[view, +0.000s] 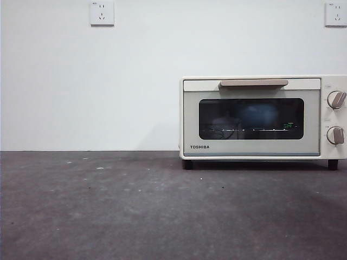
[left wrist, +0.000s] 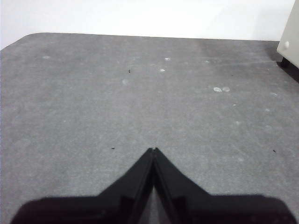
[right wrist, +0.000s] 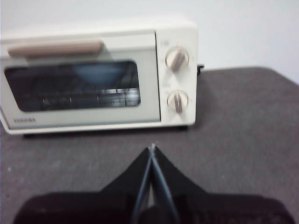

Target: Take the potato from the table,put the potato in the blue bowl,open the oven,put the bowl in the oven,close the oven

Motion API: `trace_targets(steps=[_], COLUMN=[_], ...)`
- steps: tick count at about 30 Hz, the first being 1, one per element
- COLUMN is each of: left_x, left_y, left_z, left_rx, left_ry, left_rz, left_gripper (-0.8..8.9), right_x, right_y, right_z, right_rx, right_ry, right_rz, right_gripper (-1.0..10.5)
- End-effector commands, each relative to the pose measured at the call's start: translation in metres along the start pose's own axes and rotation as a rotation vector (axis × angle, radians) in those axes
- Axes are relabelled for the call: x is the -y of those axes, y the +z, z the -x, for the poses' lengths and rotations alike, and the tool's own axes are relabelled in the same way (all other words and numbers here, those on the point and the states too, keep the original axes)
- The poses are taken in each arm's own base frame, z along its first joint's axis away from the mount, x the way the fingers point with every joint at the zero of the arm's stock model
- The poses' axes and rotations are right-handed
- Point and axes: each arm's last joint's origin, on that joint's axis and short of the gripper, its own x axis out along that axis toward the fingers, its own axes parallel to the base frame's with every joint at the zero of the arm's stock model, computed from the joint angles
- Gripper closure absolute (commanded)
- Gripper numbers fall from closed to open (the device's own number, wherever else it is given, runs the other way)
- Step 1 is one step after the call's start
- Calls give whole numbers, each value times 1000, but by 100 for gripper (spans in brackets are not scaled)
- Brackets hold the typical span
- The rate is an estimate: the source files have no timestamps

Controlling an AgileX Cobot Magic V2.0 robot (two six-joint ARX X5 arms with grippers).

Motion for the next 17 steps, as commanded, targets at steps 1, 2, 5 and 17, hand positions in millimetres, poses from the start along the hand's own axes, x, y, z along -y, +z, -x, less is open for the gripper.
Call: trace_targets(steps=[1, 2, 5, 17], left_x=[0, 0, 0, 0], left_y=[-3, -3, -3, -3], left_z=[-1, -1, -1, -1], left_rx=[-4, -4, -4, -5], left_ry=[-1, 0, 0, 0], left_rz=[-3, -3, -3, -3], left_gripper=[818, 818, 817, 818], right_x=[0, 0, 0, 1], right_y=[-9, -12, -17, -26], right_z=[0, 0, 2, 2], right_rx=[5, 8, 3, -90], right_ry=[-2, -1, -2, -1], right_rz=[6, 3, 17, 60], right_gripper=[946, 946, 946, 946])
